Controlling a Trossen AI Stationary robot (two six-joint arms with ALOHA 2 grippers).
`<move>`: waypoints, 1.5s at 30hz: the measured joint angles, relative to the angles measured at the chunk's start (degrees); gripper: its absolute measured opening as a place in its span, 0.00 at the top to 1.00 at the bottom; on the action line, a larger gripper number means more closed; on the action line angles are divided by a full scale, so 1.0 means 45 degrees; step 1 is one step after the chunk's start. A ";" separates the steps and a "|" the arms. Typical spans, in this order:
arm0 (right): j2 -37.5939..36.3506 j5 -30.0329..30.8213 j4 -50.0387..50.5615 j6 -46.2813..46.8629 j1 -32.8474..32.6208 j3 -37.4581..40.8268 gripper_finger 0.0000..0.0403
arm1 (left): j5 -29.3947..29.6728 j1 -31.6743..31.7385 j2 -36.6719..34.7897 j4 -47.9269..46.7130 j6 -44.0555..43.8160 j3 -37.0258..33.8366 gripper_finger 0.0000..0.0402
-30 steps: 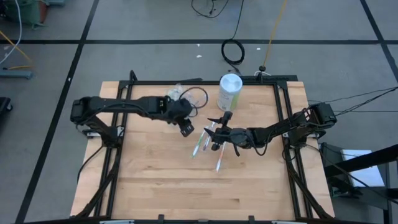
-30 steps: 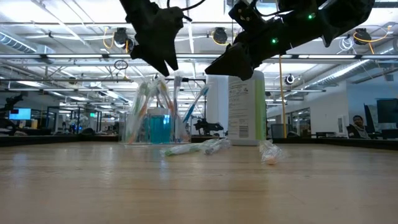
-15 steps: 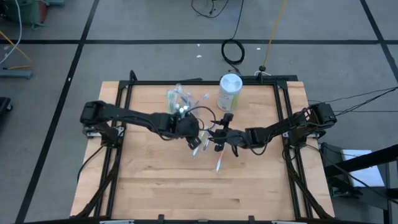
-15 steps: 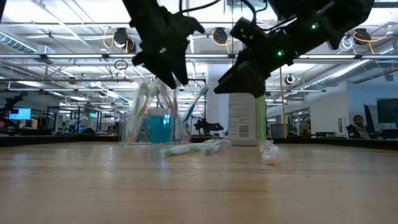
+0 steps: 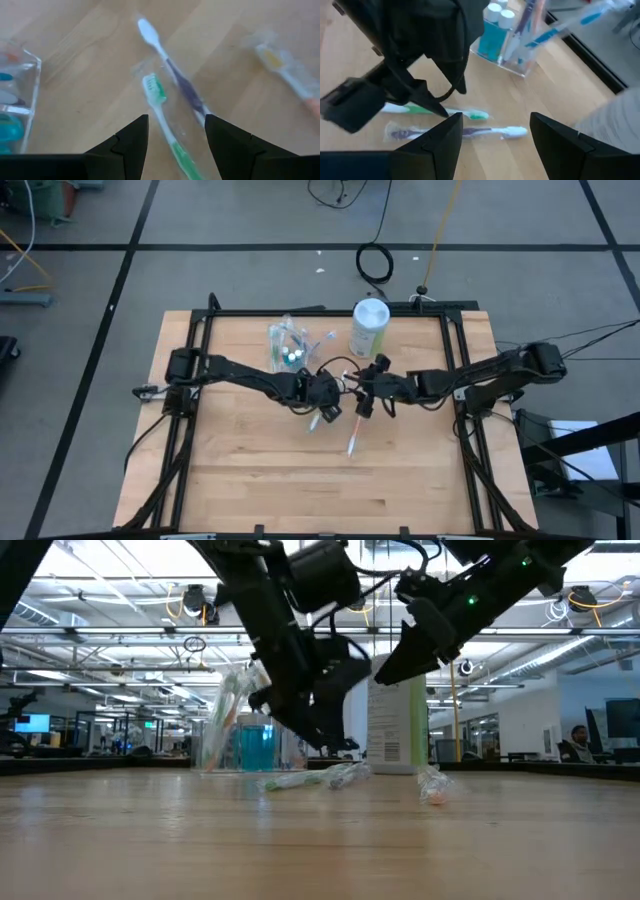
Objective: Pick & Place toothbrushing station
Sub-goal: Put the green toothbrush into the transparent organizer
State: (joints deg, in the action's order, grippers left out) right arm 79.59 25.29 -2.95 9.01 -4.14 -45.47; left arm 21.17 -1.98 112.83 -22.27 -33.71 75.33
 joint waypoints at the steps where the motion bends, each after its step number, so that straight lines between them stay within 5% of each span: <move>1: -0.0123 -0.0006 0.0108 0.0196 0.0060 0.0000 0.44 | 0.0005 0.0079 0.0175 0.0094 0.0004 0.0000 0.50; 15: -0.0329 0.0022 0.0623 0.0076 0.0102 0.0000 0.44 | -0.0019 0.0461 0.1186 0.0322 -0.0136 0.0000 0.52; 28: -0.0329 0.0022 0.0624 -0.0157 0.0102 0.0000 0.44 | -0.0360 0.0433 0.1192 0.0210 -0.0357 0.0000 0.97; 38: -0.0329 0.0017 0.0526 -0.0165 0.0102 -0.0005 0.44 | -0.0241 -0.0028 0.0008 -0.1096 -0.0639 0.0000 0.98; 45: -0.0329 0.0018 0.0498 -0.0168 0.0097 -0.0005 0.44 | 0.1551 -0.0988 -0.2306 -0.2697 -0.0742 0.0000 0.99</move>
State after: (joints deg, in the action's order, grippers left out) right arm 78.11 25.36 -0.71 8.26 -3.70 -45.50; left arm 28.15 -6.42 102.45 -34.41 -37.05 75.33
